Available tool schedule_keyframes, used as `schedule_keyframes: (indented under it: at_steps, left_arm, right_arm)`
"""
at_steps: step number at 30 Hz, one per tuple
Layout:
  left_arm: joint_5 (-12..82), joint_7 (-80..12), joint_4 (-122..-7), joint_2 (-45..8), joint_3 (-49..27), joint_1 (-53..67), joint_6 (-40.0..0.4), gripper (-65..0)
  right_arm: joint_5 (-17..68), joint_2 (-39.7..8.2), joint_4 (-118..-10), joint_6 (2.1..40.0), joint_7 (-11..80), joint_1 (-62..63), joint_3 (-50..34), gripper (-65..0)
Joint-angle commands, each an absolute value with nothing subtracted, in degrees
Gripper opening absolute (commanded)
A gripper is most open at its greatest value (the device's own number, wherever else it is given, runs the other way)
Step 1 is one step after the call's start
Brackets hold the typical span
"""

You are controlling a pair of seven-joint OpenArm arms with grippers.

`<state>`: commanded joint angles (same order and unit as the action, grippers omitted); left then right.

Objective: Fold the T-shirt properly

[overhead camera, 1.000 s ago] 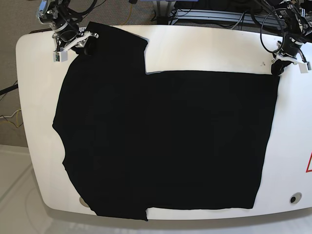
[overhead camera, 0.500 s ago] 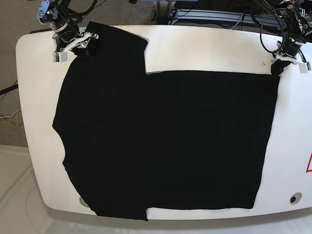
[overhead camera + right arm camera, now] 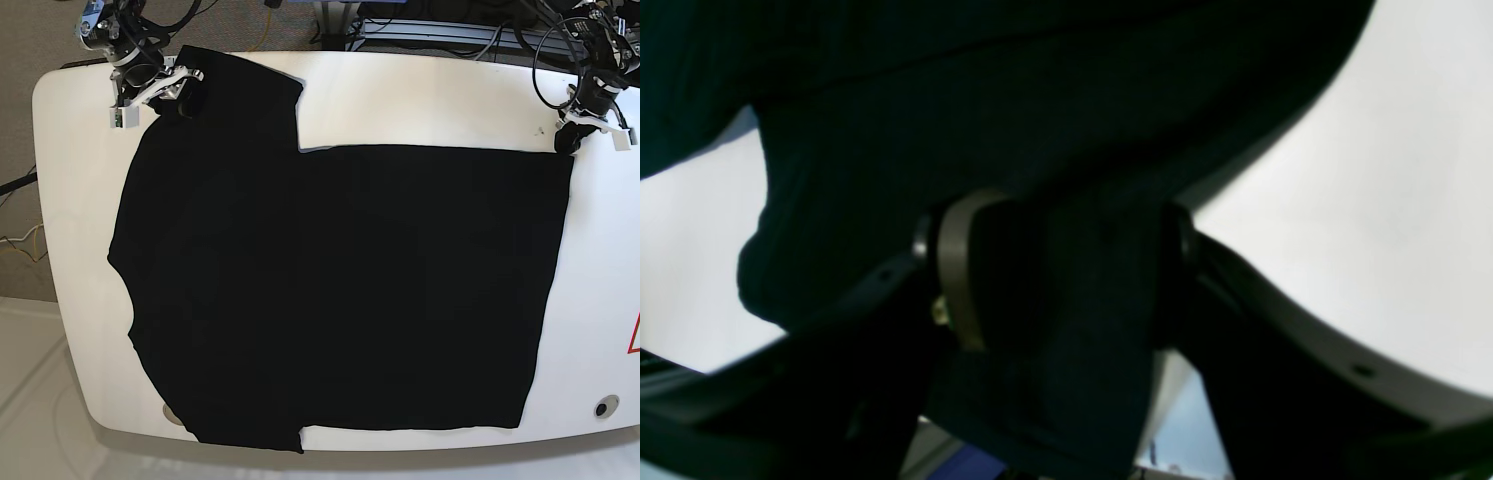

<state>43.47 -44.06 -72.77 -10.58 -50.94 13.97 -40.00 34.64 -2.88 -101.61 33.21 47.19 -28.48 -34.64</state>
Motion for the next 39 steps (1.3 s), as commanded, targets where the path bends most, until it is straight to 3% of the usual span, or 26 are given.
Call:
schedule_keyframes:
  at_steps: [28,34,36,39]
  left_arm:
    - [43.78,-43.95,-73.46,-10.86,-50.68,15.04,-40.00,-64.0]
    - [43.39,-43.46,-73.66,-10.83,-50.35,14.66,-40.00,-34.1]
    - [43.45,-43.50,-73.66,-10.85,-50.32,14.72,-40.00,-27.4]
    - [43.48,-43.75,-73.83,-10.84,-50.26,14.78,-40.00,-23.9]
  right_arm:
    - [34.05,-2.86,-101.54,33.19,47.07,-29.16,-34.24,-32.5]
    - [34.32,-2.73,-101.38,33.20,46.70,-29.14,-33.97,-32.4]
    - [34.30,-2.73,-101.24,33.28,46.66,-29.10,-33.92,-32.4]
    - [34.21,-2.74,-101.25,33.30,46.59,-29.11,-33.72,-32.3]
